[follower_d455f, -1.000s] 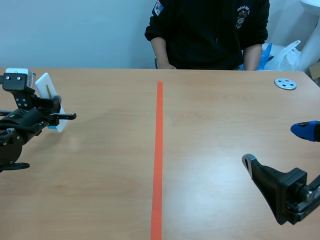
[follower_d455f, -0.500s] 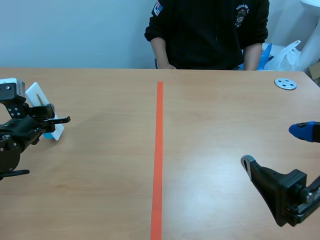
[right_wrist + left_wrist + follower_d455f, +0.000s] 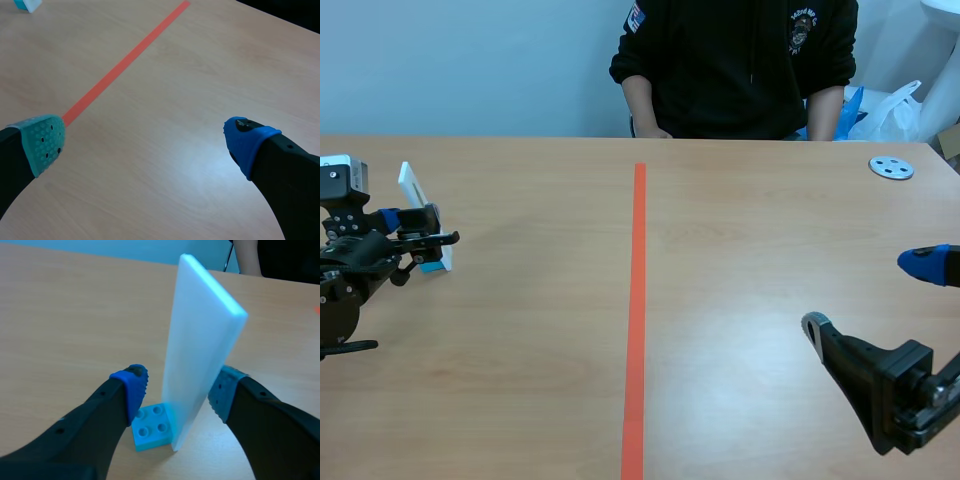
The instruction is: Sort the leaf by its shape. The table is split by an orange tape line. A compound leaf with several leaflets goes to the left side, a simple leaf with one blade goes to the right side. Return to the home posture when a red brick is placed on the table.
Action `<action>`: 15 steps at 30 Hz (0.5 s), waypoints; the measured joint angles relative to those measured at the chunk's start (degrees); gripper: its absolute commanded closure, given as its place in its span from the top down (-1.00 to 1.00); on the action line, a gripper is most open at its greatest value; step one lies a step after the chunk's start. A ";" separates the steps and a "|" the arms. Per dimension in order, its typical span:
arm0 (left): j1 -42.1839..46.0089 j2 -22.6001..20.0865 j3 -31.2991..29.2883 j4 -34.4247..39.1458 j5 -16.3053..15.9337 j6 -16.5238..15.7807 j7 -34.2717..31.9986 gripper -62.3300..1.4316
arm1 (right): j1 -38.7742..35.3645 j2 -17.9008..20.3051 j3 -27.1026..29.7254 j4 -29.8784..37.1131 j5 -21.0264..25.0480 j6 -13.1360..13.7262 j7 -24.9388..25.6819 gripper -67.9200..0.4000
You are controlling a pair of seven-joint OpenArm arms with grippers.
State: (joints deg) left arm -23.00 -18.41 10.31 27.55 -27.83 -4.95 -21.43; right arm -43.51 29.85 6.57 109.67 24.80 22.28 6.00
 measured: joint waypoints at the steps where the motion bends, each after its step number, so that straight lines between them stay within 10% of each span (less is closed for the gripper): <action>1: 0.00 -0.09 0.00 0.04 0.13 -0.02 -0.76 0.21 | 0.00 0.00 0.00 0.00 0.04 0.00 0.00 1.00; 7: 0.72 -2.32 0.02 4.46 0.13 -0.79 -0.70 0.76 | 0.00 0.00 0.00 0.00 0.04 0.00 0.00 1.00; 15: 7.28 -6.56 0.00 19.76 0.09 -1.05 0.68 0.79 | 0.00 0.00 0.00 0.00 0.04 0.00 -0.02 1.00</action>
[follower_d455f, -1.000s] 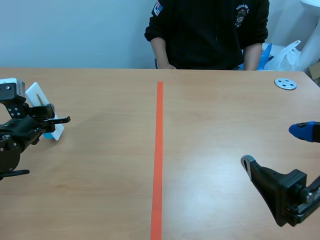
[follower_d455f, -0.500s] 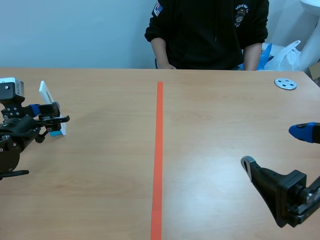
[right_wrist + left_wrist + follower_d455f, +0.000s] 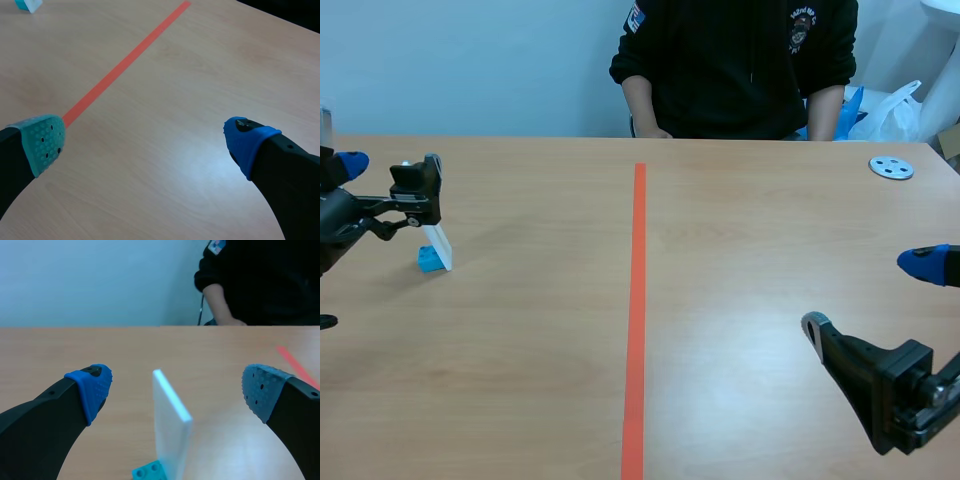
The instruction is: Sort the leaf by its shape. The table is split by an orange tape line. A compound leaf with several leaflets goes to the left side, a simple leaf with one blade goes to the right side. Return to the home posture when a red brick is placed on the table.
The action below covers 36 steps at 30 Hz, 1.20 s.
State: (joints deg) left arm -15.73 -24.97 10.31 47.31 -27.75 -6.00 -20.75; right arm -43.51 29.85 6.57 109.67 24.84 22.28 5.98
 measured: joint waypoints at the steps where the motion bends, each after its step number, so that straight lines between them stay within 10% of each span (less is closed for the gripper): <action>1: 1.22 -0.59 -0.13 2.67 0.00 0.00 1.11 0.80 | 0.00 0.00 0.00 0.00 0.00 0.00 0.00 1.00; 18: 36.39 -5.66 -9.42 53.31 -0.44 -12.22 21.07 1.00 | 0.00 0.00 0.00 0.00 0.02 0.00 0.02 1.00; 36: 53.96 -0.70 -9.53 60.85 6.84 -11.26 21.79 1.00 | 0.00 0.00 0.00 0.00 1.11 1.53 0.02 1.00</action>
